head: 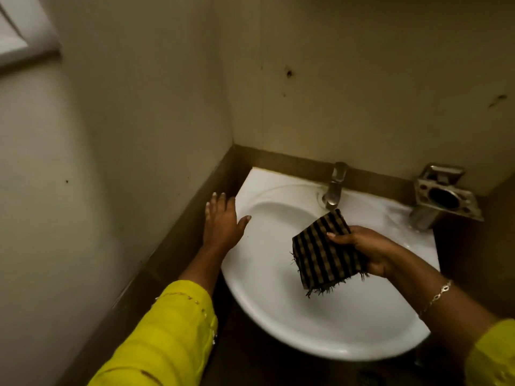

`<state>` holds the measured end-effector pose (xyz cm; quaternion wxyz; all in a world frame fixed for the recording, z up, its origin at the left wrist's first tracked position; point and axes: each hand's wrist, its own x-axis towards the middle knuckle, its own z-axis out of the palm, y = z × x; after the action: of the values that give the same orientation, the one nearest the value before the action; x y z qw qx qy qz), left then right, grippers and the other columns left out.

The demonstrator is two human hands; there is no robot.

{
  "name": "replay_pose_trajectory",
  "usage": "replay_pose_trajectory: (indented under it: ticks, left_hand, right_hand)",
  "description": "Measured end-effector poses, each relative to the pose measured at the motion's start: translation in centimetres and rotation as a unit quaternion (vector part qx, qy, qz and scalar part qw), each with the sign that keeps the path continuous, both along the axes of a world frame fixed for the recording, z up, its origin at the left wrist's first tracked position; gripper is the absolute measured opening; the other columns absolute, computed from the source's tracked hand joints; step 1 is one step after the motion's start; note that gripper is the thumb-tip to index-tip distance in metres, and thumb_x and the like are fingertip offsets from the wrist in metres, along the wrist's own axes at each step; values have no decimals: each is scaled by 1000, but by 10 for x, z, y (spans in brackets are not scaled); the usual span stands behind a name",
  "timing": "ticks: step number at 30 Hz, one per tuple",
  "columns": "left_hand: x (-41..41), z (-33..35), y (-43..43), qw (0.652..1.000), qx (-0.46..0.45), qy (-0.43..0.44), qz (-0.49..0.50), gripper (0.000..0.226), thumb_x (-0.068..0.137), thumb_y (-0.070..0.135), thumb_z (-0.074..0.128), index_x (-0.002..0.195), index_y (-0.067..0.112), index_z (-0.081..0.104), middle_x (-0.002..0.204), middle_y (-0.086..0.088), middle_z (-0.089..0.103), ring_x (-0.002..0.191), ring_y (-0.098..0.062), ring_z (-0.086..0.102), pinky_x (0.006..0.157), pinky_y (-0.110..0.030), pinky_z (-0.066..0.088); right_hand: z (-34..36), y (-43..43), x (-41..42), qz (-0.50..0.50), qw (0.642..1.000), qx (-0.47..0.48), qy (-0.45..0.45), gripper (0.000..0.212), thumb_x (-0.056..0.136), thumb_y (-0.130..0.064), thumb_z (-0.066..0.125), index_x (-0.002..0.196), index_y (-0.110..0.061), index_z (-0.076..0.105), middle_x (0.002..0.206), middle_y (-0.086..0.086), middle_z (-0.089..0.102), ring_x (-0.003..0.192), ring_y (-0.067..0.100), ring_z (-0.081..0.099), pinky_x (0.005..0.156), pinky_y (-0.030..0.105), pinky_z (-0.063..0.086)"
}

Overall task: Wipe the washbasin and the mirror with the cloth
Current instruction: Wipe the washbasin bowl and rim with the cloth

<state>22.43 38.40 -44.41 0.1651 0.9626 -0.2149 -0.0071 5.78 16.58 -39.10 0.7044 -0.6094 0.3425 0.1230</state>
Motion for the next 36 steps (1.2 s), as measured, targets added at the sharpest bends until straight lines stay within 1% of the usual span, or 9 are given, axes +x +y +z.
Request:
replay_pose_trajectory:
  ticks: [8,15,17,19,21,23,26,28,36]
  left_hand:
    - [-19,-55,-5,994,42,100,22,87,92,49,41,144,-2,-6,155,-23,-8,145,-32,-8,118,-40,-3]
    - [-21,-77,-4,998,51,30,21,89,90,57,34,144,-3,-5,155,-23,-8,145,-32,-6,118,-39,-3]
    - [-20,-78,-4,998,45,26,24,89,90,58,34,144,-2,-4,156,-22,-7,145,-31,-5,118,-38,-3]
    - [-19,-79,-4,999,39,26,25,88,91,58,33,144,-2,-2,156,-22,-6,146,-30,-4,118,-36,-4]
    - [-18,-81,-3,999,29,28,29,86,91,57,33,145,-1,-1,156,-21,-5,146,-29,-4,118,-36,-4]
    - [-18,-83,-3,999,23,24,31,85,91,56,34,145,0,0,156,-20,-4,146,-29,-3,118,-35,-3]
    - [-18,-84,-2,999,12,18,32,85,90,56,37,145,0,2,157,-19,-3,146,-28,-1,117,-34,-3]
    - [-17,-85,-2,999,6,21,33,86,90,56,38,145,1,2,157,-18,-3,146,-27,-2,117,-33,-3]
    - [-18,-83,-1,999,-7,22,34,86,89,58,38,146,3,2,158,-15,-3,146,-25,-2,117,-31,-3]
  right_hand:
    - [-13,12,37,15,999,-27,34,27,91,-6,53,118,-3,54,123,20,59,102,31,58,88,42,48]
    - [3,11,99,11,978,-198,-60,34,94,-8,47,129,-6,49,125,17,57,113,32,55,93,42,45]
    - [2,10,118,12,926,-364,-97,33,95,-7,44,127,-9,51,118,20,61,107,36,58,86,42,48]
    - [-6,9,132,27,818,-559,-130,46,91,2,41,134,-15,46,120,22,60,106,40,57,87,45,47]
    - [-26,10,138,77,722,-672,-149,64,85,11,38,143,-16,32,141,19,44,123,40,45,99,48,39]
    - [-57,9,135,185,681,-702,-92,66,88,5,38,147,-13,14,155,16,18,141,36,19,110,49,24]
    - [-108,4,118,305,695,-650,28,77,94,-28,47,148,-16,-6,157,15,-8,144,35,-6,116,50,5]
    - [-124,2,115,305,710,-633,40,80,92,-48,43,148,-19,-7,157,14,-12,144,33,-11,116,48,-4]
    - [-116,-11,150,265,751,-601,59,69,95,-53,27,148,-20,-3,157,13,-12,144,32,-12,116,45,-5]
